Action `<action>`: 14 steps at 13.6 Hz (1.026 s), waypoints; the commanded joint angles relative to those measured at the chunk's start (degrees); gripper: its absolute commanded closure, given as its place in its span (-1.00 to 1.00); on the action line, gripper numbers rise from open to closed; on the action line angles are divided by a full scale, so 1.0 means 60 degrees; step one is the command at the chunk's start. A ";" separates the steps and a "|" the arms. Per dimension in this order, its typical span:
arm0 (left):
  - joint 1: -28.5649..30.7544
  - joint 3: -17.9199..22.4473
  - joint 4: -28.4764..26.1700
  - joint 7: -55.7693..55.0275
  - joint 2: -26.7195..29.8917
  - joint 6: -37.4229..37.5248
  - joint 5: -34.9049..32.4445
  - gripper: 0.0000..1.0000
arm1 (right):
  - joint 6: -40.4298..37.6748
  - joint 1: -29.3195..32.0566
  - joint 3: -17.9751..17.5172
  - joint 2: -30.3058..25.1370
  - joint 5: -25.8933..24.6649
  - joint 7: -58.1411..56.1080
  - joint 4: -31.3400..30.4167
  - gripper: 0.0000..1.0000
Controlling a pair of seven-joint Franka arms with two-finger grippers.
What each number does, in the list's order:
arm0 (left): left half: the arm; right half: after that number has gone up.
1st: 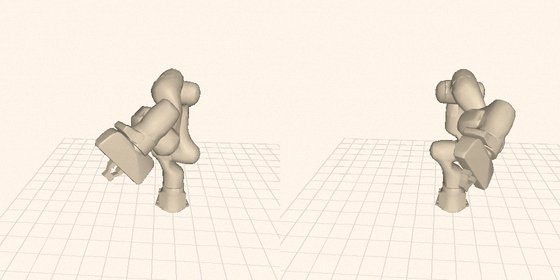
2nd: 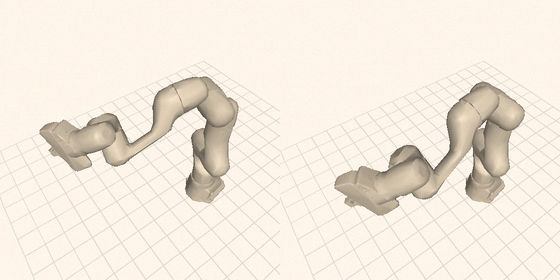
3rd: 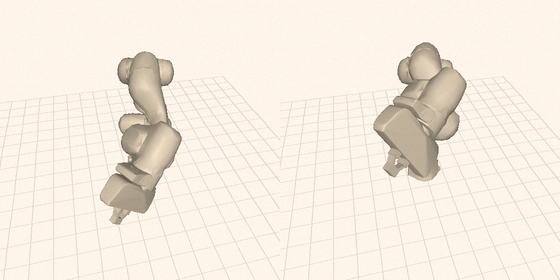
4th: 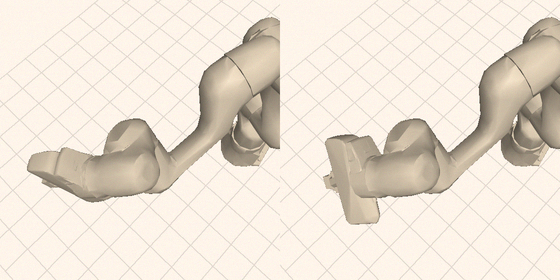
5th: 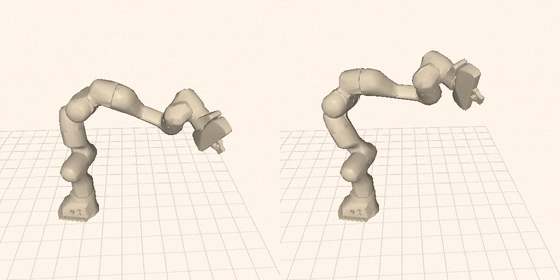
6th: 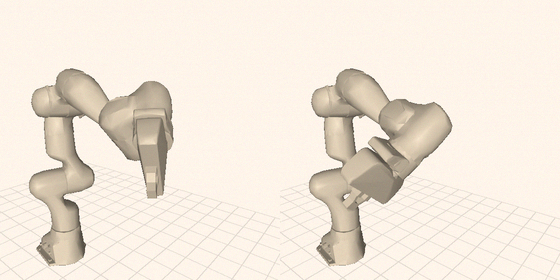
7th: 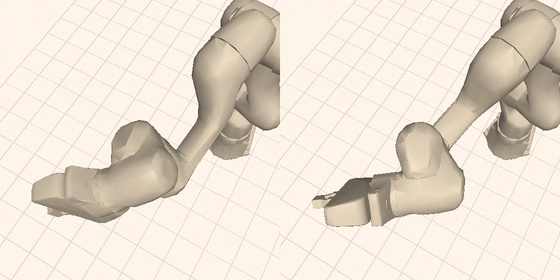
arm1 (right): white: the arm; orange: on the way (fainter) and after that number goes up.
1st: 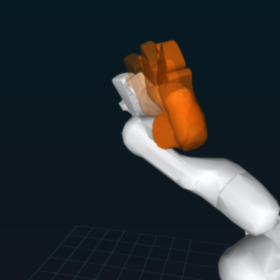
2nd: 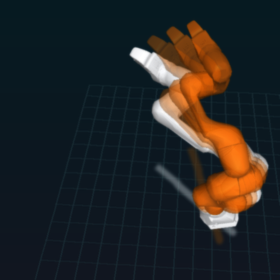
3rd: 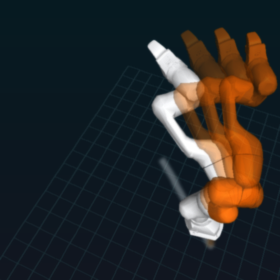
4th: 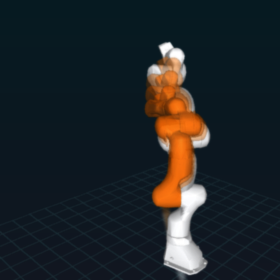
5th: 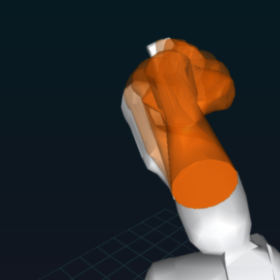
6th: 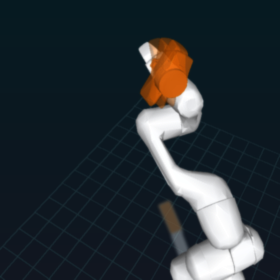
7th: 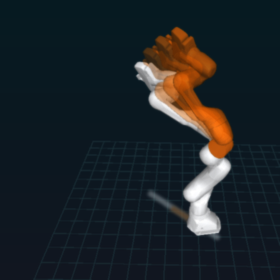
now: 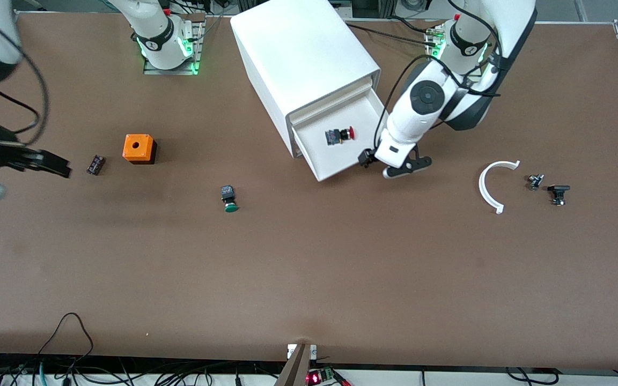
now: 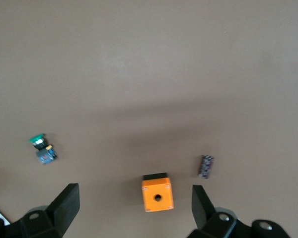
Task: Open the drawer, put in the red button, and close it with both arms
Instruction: 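Push the drawer closed with the left gripper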
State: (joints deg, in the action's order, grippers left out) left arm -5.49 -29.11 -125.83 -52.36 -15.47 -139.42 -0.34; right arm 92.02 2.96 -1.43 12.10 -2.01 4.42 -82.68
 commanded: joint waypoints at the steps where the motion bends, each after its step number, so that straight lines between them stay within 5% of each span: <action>1: -0.0008 -0.0611 -0.0341 0.0054 0.0513 0.0777 0.0087 -1.00 | -0.0423 -0.0010 0.0267 -0.0419 0.0189 -0.0459 -0.0355 -1.00; 4: -0.0008 -0.0919 -0.0370 0.0070 0.0557 0.1890 0.0087 -1.00 | -0.0602 -0.0010 0.0429 -0.0945 0.0189 -0.0386 -0.0981 -1.00; 10: 0.0006 -0.2148 -0.0517 0.0070 0.0908 0.1938 0.0218 -1.00 | 0.0276 -0.0054 0.0355 -0.1766 0.0174 -0.0415 -0.2183 -1.00; 14: 0.0064 -0.2282 -0.0502 0.0085 0.0923 0.1894 0.0452 -1.00 | 0.0439 -0.0054 0.0356 -0.2002 0.0189 -0.0488 -0.2508 -1.00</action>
State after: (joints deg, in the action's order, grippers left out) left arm -5.45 -41.70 -127.59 -52.81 -11.81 -128.32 -0.11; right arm 93.44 2.72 0.47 2.37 -1.81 2.28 -95.05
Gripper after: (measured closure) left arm 0.000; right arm 0.000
